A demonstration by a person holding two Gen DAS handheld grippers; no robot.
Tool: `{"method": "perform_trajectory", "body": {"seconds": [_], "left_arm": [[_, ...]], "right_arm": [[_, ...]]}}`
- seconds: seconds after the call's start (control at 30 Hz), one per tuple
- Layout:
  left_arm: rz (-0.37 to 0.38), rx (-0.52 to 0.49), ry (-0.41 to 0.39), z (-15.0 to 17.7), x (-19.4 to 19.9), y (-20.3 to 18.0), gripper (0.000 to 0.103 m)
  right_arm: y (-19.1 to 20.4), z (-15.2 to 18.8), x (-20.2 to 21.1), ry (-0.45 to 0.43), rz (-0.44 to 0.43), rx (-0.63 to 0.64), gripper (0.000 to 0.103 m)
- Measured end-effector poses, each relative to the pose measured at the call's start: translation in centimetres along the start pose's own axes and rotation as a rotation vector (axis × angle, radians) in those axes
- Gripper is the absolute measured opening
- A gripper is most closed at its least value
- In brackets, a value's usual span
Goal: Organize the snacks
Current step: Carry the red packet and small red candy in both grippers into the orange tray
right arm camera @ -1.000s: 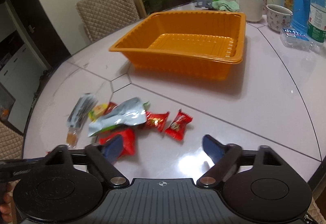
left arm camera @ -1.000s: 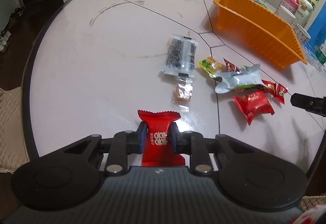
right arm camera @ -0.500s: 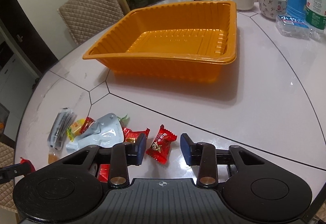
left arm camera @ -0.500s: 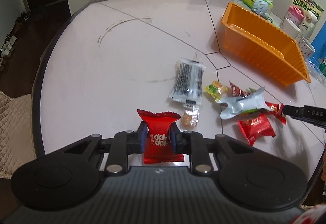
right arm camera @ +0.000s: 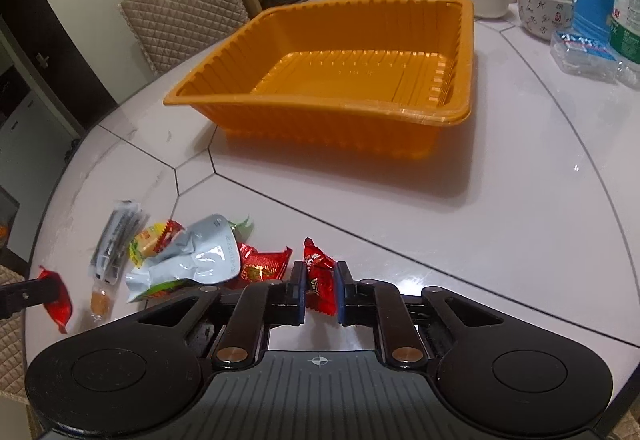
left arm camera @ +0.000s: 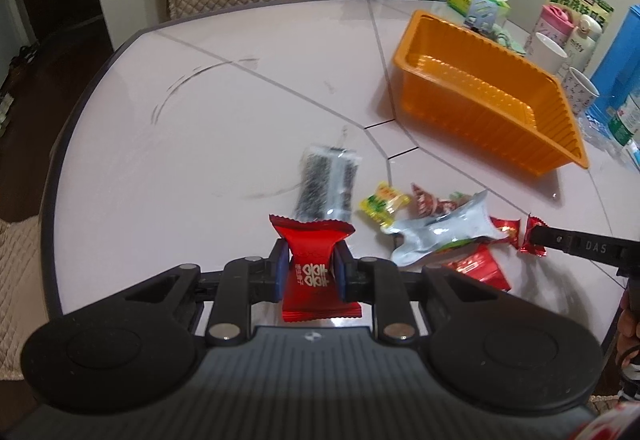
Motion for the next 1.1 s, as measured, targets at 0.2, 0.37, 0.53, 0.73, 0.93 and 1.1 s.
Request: {"method": "perform_trajectory", "body": {"seconds": [0.2,0.37,0.53,0.73,0.93,1.1], "left_arm": [[0.030,-0.069,-0.025,-2.4,0.5,-2.4,0.021],[0.066,-0.139,-0.058,-5.4,0.9,-5.3,0.021],[0.095,-0.216,-0.094,-9.0,1.0,-8.5,0.021],[0.134,-0.283,-0.122,-13.9,0.1,-12.4,0.021],[0.157,-0.327,-0.114,-17.5,-1.8,-15.9,0.021],[0.158,-0.339,-0.078,-19.2,-4.3,-17.4,0.021]], "right_arm": [[0.4,-1.5,3.2,-0.030,-0.028,-0.001,0.014],[0.9,-3.7,5.2,-0.052,-0.038,-0.005,0.014],[1.2,-6.3,6.4,-0.075,-0.048,-0.010,0.014],[1.2,-9.8,6.2,-0.101,-0.041,-0.025,0.014],[0.3,-12.3,4.9,-0.102,-0.022,-0.046,0.014],[-1.0,-13.8,3.0,-0.081,-0.003,-0.070,0.014]]}}
Point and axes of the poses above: each gripper's, at about its wrist camera, not at the fingertips, and x roughly against the way its jaws point, y to its left, z to its underside, the point moved 7 cm from there along -x, roughly the way its jaws point, and after that the axes turned 15 degrees about y, right-handed, at the moved point
